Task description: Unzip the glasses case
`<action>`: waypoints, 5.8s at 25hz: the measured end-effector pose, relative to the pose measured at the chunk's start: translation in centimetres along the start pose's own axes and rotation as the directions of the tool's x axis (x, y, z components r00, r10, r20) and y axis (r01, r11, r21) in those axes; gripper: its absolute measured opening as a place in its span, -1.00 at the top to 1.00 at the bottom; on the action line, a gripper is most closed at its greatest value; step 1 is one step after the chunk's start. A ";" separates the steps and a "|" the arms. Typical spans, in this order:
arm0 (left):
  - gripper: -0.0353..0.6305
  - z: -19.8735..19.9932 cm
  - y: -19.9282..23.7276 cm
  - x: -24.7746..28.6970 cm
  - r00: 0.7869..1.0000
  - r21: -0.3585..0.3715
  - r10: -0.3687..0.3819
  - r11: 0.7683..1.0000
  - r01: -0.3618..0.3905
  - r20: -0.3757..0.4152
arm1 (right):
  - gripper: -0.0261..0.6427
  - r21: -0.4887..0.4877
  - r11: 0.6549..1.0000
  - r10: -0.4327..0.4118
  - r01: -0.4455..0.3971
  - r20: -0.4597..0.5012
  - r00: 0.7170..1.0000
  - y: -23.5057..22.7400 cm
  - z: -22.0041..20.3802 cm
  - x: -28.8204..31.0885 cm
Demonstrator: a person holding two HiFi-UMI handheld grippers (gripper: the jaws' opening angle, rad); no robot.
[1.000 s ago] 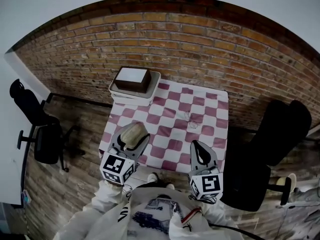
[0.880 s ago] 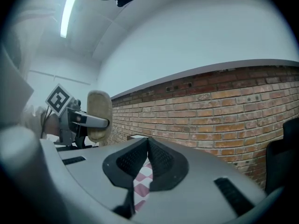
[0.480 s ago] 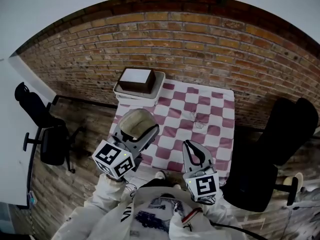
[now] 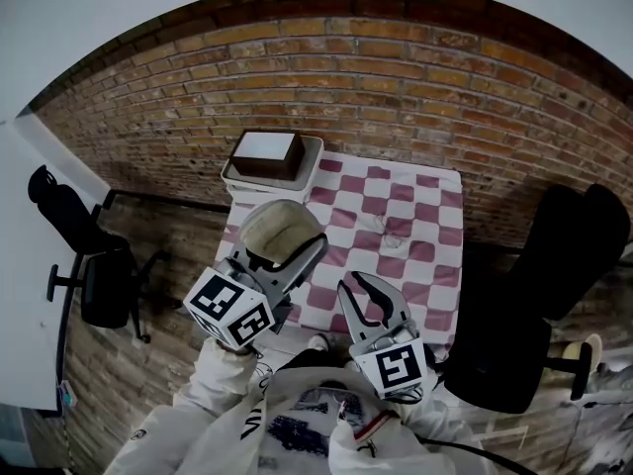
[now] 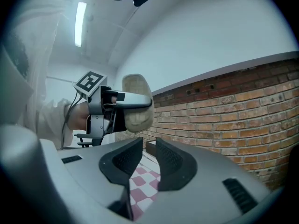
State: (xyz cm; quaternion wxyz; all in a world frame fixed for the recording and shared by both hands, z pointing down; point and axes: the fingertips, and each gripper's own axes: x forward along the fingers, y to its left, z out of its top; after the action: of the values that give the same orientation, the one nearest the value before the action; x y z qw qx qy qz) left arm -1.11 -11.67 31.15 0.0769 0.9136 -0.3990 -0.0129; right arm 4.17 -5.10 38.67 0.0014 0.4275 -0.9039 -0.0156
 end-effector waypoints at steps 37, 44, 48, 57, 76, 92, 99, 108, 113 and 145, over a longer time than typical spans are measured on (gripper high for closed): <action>0.02 0.2 -4.1 1.1 0.997 -0.074 -0.065 0.995 0.067 0.029 | 0.62 -0.059 0.998 -0.010 0.006 -0.078 0.997 2.0 -2.1 1.7; 0.02 0.0 -4.2 1.2 0.997 -0.079 -0.072 0.994 0.074 0.028 | 0.78 -0.076 0.997 -0.022 0.016 -0.083 0.996 1.7 -2.2 1.4; 0.02 0.0 -4.2 1.2 0.997 -0.080 -0.072 0.994 0.074 0.027 | 0.81 -0.070 0.997 -0.028 0.022 -0.083 0.996 1.6 -2.4 1.4; 0.02 -0.3 -4.4 1.0 0.997 -0.087 -0.074 0.993 0.076 0.021 | 0.86 -0.074 0.997 -0.015 0.009 -0.080 0.997 1.8 -2.4 1.0; 0.03 -2.1 -4.8 0.4 0.992 -0.096 -0.120 0.989 0.116 -0.031 | 0.88 -0.188 0.978 -0.114 0.085 -0.153 0.982 1.1 -3.9 0.1; 0.03 -3.7 -3.7 -0.7 0.989 -0.137 -0.141 0.982 0.132 -0.054 | 0.88 -0.290 0.948 -0.189 0.130 -0.185 0.964 1.3 -4.6 0.6; 0.03 -4.2 -2.0 -0.6 0.983 -0.160 -0.172 0.974 0.160 -0.064 | 0.88 -0.326 0.933 -0.227 0.152 -0.206 0.952 0.7 -4.7 2.1; 0.03 -4.5 1.3 -1.0 0.964 -0.207 -0.252 0.951 0.231 -0.081 | 0.88 -0.402 0.899 -0.283 0.174 -0.230 0.931 0.7 -4.6 5.2; 0.03 -4.7 3.1 -1.2 0.946 -0.223 -0.307 0.934 0.279 -0.103 | 0.88 -0.416 0.890 -0.306 0.186 -0.242 0.921 1.1 -4.7 7.0; 0.03 -8.2 6.2 -2.5 0.840 -0.212 -0.458 0.887 0.410 -0.292 | 0.88 -0.638 0.758 -0.374 0.135 -0.255 0.892 1.4 -4.6 10.8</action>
State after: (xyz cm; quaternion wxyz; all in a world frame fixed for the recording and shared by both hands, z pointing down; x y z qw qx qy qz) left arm -6.62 -12.95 40.10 0.2026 0.9612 -0.1603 0.0965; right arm -3.68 -12.63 43.17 0.3045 0.5205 -0.7660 -0.2228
